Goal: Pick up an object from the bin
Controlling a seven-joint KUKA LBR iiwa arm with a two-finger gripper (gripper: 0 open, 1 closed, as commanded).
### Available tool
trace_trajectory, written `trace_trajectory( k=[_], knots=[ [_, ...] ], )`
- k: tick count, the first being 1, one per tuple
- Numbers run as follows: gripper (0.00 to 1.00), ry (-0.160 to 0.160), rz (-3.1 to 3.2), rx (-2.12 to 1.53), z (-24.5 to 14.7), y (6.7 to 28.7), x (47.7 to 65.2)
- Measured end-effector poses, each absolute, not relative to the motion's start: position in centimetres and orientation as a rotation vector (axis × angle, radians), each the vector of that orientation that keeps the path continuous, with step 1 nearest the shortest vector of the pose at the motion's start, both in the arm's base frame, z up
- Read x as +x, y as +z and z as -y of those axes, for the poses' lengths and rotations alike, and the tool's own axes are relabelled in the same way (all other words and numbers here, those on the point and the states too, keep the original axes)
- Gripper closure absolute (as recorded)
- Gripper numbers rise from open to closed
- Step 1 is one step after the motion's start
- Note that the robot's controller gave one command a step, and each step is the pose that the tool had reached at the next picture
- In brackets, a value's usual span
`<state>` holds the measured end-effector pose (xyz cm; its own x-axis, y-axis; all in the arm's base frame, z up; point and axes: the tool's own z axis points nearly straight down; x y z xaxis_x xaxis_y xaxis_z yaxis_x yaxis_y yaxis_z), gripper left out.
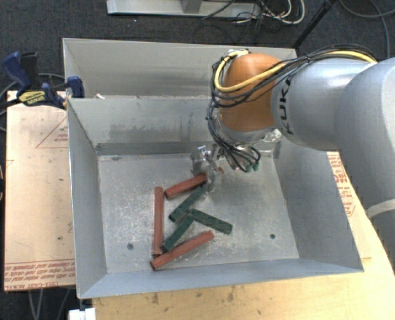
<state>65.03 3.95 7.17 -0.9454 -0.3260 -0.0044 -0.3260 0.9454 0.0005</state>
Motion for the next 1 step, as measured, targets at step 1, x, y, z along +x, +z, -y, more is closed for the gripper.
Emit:
trace_trajectory(
  k=[1],
  knots=[
    [1.00, -0.003, -2.887, -1.212, -5.10, 24.60, 65.31]
  ],
)
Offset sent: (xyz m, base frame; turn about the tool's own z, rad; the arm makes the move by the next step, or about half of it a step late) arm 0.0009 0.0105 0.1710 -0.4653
